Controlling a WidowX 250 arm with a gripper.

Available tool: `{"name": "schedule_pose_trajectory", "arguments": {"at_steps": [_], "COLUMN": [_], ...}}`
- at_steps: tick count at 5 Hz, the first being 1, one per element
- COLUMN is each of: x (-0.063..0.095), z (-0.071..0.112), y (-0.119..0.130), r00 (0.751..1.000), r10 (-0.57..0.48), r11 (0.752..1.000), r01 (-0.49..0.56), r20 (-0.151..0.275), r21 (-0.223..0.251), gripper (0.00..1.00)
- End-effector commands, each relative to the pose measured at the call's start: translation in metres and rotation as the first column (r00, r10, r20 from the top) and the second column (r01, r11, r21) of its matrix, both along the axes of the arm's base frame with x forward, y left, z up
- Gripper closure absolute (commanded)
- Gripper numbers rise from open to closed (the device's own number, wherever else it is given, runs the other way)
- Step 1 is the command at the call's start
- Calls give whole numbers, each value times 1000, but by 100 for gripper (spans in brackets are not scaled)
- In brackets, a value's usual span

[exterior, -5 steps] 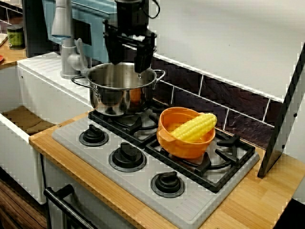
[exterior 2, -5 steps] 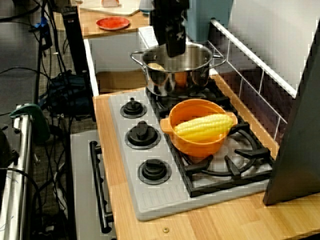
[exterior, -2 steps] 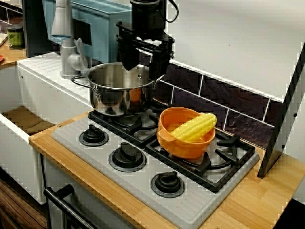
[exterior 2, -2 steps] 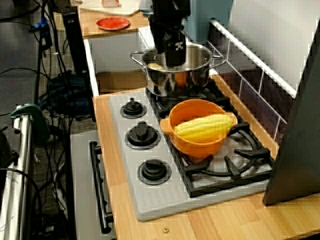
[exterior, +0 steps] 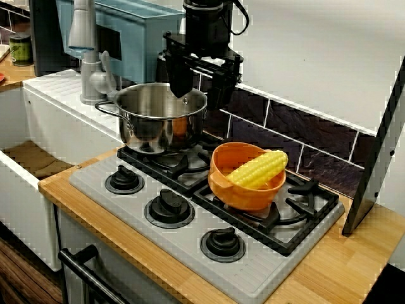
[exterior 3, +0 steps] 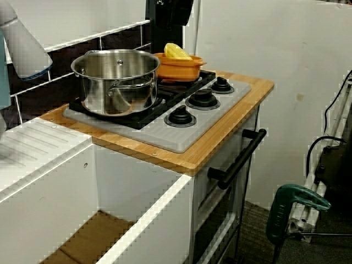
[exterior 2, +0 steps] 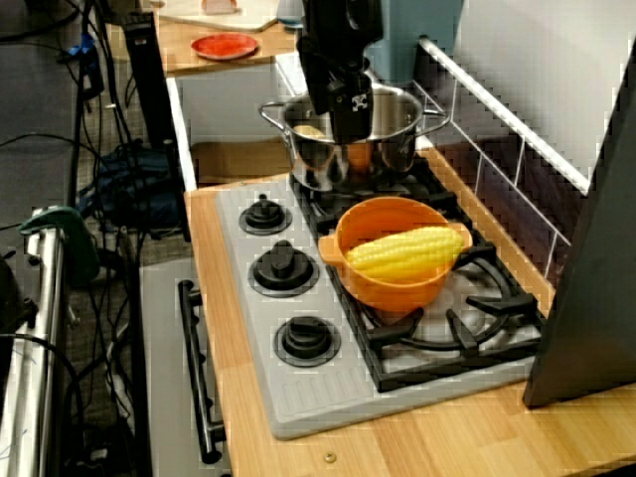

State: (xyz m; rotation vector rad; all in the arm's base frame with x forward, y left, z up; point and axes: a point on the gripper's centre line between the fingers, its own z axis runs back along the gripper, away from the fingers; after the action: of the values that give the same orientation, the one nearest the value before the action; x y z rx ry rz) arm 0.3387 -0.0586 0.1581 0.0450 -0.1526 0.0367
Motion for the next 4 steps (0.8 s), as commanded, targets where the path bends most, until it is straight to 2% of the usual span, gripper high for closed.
{"name": "schedule_pose_trajectory", "arguments": {"at_steps": [1, 4], "x": [4, 7], "z": [11, -11], "y": [-14, -54], "r00": [998, 997], "r10": [-6, -53], "r11": [1000, 997], "r01": [4, 50], "r20": [67, 49], "r21": [31, 63], "gripper": [0, 0]}}
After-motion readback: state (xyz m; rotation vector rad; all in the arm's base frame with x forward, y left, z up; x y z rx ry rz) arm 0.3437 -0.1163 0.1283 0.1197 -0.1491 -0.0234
